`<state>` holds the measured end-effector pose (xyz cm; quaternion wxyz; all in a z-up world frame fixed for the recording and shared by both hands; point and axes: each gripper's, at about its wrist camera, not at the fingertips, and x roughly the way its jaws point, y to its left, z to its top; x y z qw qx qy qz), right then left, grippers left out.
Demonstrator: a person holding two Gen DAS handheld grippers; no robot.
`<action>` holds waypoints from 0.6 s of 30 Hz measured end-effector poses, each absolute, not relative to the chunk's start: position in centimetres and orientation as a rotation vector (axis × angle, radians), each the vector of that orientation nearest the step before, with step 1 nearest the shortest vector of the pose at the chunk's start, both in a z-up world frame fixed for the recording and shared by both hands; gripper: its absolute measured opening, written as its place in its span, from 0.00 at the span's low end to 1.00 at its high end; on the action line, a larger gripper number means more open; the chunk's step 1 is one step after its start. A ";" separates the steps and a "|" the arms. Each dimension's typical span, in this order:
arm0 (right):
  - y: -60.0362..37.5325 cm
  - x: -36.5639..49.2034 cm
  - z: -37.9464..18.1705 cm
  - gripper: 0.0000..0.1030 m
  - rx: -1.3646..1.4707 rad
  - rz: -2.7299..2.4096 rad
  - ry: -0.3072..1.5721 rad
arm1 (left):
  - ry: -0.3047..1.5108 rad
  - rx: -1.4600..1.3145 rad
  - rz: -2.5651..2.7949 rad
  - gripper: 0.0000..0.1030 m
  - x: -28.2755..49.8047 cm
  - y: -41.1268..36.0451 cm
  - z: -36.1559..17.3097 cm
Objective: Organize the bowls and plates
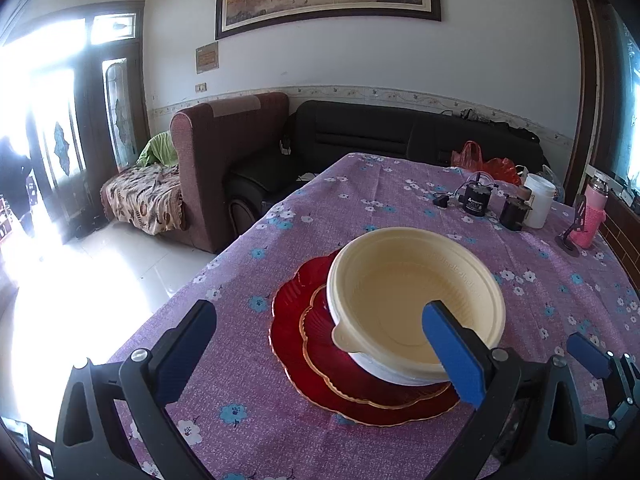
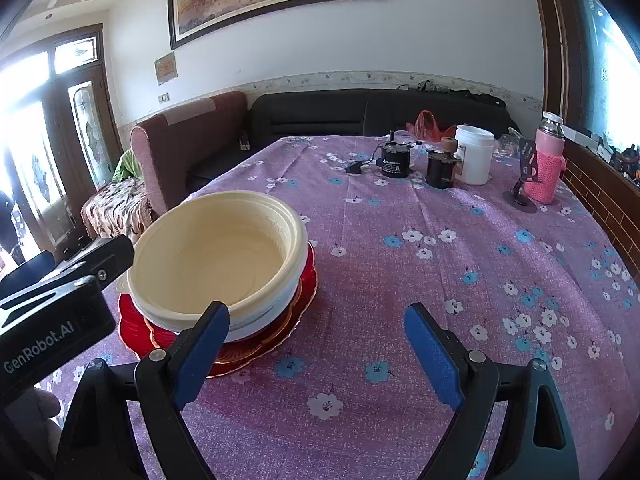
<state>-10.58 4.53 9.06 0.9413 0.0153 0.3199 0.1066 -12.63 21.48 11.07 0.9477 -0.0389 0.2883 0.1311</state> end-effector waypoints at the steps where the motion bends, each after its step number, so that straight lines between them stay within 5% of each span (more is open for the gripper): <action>1: 4.4 -10.5 8.9 0.90 0.037 0.211 0.658 | 0.592 -0.083 0.271 1.00 -12.6 21.9 10.9; 18: 2.5 -4.1 8.1 0.89 0.124 0.067 0.775 | 0.610 -0.209 0.315 1.00 -13.2 27.4 9.7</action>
